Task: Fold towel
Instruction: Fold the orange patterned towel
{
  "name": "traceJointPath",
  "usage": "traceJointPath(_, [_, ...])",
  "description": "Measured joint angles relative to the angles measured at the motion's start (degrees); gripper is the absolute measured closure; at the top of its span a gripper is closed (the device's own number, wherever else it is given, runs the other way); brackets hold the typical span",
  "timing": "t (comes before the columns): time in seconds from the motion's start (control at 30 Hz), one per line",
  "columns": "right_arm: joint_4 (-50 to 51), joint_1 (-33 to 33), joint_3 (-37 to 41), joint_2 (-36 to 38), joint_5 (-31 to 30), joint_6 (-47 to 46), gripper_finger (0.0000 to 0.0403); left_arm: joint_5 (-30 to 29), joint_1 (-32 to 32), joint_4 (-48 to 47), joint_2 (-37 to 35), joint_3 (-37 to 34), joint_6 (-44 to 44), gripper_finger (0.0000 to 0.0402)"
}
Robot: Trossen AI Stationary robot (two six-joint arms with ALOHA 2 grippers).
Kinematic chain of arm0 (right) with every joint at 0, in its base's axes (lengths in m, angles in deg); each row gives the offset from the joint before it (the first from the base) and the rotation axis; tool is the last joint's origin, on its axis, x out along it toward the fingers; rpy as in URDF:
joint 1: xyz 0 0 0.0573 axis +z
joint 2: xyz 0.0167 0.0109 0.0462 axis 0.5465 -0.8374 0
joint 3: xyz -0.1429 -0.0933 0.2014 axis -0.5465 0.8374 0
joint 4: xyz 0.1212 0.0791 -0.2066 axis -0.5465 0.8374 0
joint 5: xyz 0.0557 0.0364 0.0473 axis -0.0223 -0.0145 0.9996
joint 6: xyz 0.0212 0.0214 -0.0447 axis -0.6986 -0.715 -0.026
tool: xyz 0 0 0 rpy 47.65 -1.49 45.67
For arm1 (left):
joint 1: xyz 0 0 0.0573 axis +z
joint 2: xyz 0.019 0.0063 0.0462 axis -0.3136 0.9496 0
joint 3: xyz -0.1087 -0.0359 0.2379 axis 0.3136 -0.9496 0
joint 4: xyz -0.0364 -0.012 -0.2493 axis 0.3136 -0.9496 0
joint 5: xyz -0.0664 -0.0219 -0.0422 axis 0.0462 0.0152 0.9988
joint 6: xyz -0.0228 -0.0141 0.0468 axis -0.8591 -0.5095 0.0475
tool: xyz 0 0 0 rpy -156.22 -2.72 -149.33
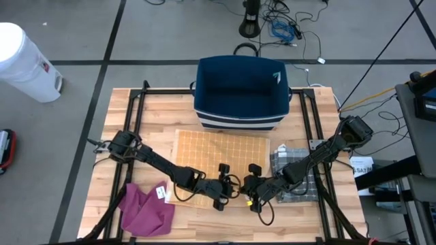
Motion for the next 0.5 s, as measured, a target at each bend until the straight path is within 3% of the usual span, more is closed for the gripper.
traceJointPath(0.13, [-0.3,0.0,0.0,0.0,0.2,0.2,0.0402,-0.2,-0.9,0.1,0.0,0.0,4.3,0.0359])
traceJointPath(0.33, [-1.2,0.3,0.0,0.1,0.7,1.0,0.0400,-0.9,-1.9,0.2,0.0,0.0,7.8,0.0387])
traceJointPath(0.5, [-1.3,1.7,0.0,0.1,1.1,3.0,0.0346,-2.0,-1.9,-2.6,0.0,0.0,7.8,0.0394])
